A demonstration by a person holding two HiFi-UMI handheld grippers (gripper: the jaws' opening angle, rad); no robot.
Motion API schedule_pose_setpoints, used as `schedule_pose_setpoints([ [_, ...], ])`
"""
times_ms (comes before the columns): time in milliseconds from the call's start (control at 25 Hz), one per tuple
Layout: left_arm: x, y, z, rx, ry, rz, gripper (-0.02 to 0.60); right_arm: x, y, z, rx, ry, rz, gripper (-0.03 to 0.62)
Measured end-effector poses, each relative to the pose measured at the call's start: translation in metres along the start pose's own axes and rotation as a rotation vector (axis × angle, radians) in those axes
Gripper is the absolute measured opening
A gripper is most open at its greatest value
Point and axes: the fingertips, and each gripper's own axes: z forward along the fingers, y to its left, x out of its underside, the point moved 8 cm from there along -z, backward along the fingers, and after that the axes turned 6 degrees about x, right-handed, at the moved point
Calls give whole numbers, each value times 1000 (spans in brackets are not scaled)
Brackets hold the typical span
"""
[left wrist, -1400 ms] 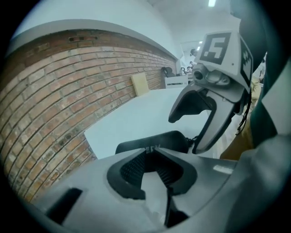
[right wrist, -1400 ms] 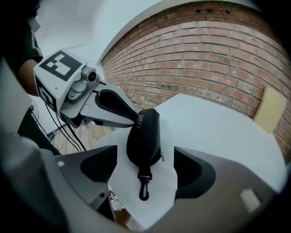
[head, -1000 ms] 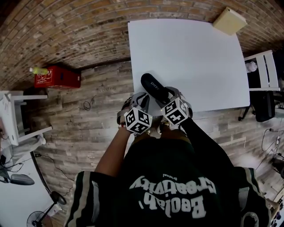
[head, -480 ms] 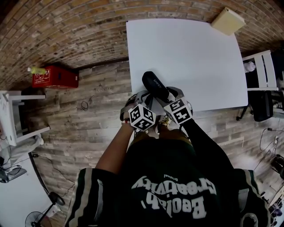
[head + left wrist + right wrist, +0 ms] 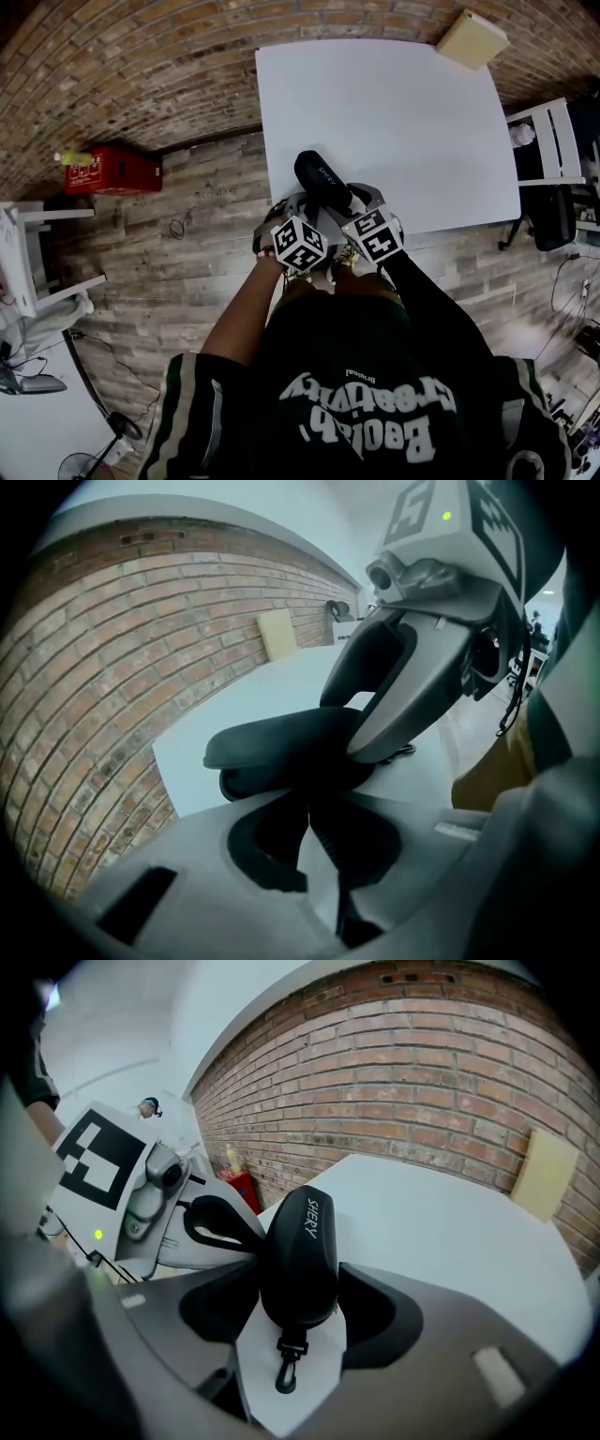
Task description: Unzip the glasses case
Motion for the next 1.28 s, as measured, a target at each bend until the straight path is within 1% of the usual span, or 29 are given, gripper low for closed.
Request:
schedule_pose_setpoints([
  [240,-2,1,2,10,13,10,13,-2,-1,-2,11,-12,-21,276],
  [480,-1,2,3,12,15,5,23,-11,-5,-11,48,-72,-38,271],
  [760,-6,2,4,10,13,9,25,-18,-23,-20,121,-119,-32,241],
  [920,-7,2,4,11,13,7,25,-20,-37,-25,163,-132,-19,208],
  [1120,-7,2,5,10,18,2,25,-17,-56,-24,199,-123,3,196],
  [1280,-8,2,5,9,20,-6,25,-10,-70,-20,238,-78,20,193],
])
